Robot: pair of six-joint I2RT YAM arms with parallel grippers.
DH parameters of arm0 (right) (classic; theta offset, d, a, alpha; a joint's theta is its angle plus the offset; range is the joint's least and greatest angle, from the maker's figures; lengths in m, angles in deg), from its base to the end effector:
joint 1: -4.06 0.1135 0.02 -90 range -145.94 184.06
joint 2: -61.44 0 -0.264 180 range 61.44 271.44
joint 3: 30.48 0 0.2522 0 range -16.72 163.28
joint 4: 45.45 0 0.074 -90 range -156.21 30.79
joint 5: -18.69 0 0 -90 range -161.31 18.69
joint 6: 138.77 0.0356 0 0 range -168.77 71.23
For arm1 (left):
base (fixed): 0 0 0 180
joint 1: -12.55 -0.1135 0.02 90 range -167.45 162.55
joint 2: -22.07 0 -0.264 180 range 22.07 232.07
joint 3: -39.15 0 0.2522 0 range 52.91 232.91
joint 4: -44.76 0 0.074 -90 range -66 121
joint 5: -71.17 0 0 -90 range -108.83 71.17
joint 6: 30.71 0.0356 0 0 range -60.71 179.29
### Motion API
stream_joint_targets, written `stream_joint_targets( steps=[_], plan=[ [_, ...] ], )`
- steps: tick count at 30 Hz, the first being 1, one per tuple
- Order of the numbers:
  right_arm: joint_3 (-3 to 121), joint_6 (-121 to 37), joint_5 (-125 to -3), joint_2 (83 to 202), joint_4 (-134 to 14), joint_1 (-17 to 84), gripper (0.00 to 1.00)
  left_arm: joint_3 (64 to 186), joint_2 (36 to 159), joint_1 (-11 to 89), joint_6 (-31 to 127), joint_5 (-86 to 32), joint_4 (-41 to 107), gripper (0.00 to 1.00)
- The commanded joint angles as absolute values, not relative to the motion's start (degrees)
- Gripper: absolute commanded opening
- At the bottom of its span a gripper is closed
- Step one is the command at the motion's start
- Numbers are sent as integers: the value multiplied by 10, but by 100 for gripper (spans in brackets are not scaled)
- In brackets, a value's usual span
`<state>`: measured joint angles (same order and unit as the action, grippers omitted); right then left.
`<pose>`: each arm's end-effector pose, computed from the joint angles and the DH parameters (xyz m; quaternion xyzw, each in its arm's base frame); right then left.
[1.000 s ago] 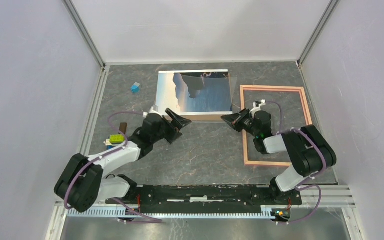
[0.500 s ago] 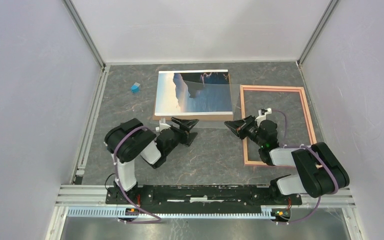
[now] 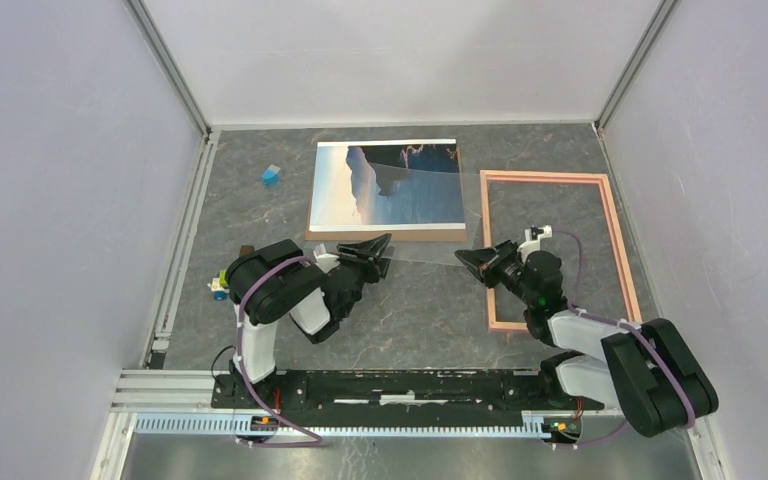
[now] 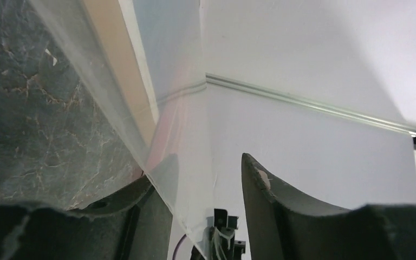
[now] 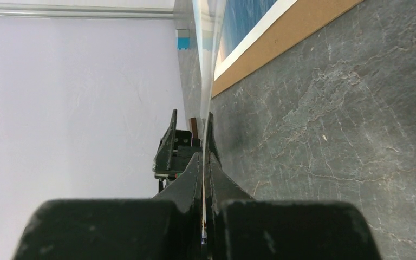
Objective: Put the photo into the frame
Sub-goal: Pick up the photo frame item at the center of the board.
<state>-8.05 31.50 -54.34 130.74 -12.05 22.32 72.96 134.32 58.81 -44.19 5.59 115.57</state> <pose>0.1906 0.0738 0.1512 0.3217 0.7127 0.5397 0.3119 0.2014 -0.1892 0.0966 -0.4745 0.5791 -0.5797 0.3216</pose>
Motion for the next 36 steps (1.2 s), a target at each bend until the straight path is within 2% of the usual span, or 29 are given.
stream_joint_targets(
  steps=[1,4,8,10,11,12,13,14,15,17,21,24,27,30,36],
  plan=[
    [-70,300,-556,1271,-167,226,0,735,1352,591,-486,118,1200,50],
    [-78,290,-574,1238,-199,226,0,727,1336,591,-470,131,1196,41],
    [-70,264,-585,1205,-259,225,0,729,1328,591,-462,125,1168,21],
    [-66,250,-594,1181,-297,226,2,730,1330,591,-456,127,1169,16],
    [-61,231,-602,1166,-328,226,8,731,1329,591,-451,127,1169,13],
    [-46,199,-618,1152,-371,226,21,733,1328,591,-441,122,1170,8],
    [-26,165,-647,1136,-435,226,36,735,1326,590,-428,114,1171,4],
    [1,117,-674,1124,-494,226,59,738,1321,588,-408,102,1171,2],
    [34,58,-703,1116,-555,225,74,740,1313,587,-394,87,1162,2],
    [94,-48,-766,1097,-659,225,84,744,1296,585,-369,60,1128,2],
    [178,-226,-850,1055,-781,225,90,745,1239,582,-306,22,1062,2],
    [247,-312,-849,1040,-854,225,90,788,1156,582,-226,-22,910,2],
    [314,-343,-850,1024,-924,224,90,885,1087,583,-124,-70,686,2],
    [360,-358,-854,999,-967,225,89,986,1060,583,-52,-119,522,2],
    [466,-380,-905,975,-1043,225,89,1134,1071,586,28,-215,368,2]
  ],
)
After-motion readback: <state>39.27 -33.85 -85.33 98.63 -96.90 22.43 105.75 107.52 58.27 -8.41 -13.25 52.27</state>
